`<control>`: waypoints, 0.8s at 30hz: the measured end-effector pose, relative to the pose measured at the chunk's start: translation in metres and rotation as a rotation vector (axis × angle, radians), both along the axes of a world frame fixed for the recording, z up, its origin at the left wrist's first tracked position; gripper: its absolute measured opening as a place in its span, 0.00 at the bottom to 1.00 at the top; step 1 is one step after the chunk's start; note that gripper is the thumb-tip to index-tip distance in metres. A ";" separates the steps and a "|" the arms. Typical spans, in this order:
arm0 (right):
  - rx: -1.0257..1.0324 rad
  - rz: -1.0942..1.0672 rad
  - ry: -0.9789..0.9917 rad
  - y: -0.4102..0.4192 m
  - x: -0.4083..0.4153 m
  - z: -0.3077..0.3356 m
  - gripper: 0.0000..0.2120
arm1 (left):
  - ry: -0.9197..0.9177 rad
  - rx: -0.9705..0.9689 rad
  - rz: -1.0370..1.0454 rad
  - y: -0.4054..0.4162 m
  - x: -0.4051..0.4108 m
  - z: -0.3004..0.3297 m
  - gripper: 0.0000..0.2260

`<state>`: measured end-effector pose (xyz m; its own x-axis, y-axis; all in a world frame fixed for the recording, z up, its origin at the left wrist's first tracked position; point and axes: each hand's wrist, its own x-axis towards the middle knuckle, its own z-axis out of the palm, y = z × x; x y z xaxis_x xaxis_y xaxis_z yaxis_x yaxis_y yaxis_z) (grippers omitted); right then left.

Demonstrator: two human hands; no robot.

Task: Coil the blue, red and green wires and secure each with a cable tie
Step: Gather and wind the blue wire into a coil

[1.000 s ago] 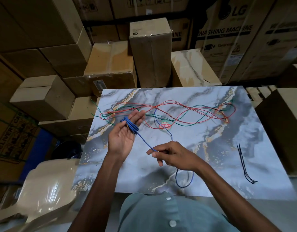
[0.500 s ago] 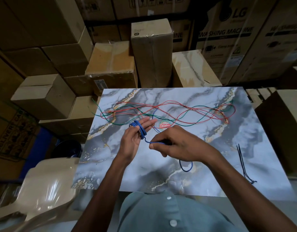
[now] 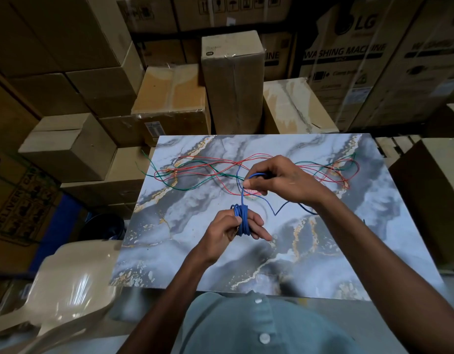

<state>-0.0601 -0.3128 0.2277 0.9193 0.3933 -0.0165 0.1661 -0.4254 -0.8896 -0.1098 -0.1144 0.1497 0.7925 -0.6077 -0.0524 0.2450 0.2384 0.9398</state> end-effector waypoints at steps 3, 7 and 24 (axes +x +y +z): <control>0.170 -0.064 0.102 0.002 0.000 -0.017 0.07 | 0.013 -0.052 0.004 0.000 -0.002 0.007 0.19; 0.298 -0.156 0.218 0.015 -0.009 -0.041 0.07 | 0.042 -0.112 0.041 0.003 -0.002 0.016 0.16; 0.284 -0.038 0.457 0.035 -0.064 -0.082 0.12 | 0.077 -0.286 0.416 0.026 0.036 0.022 0.19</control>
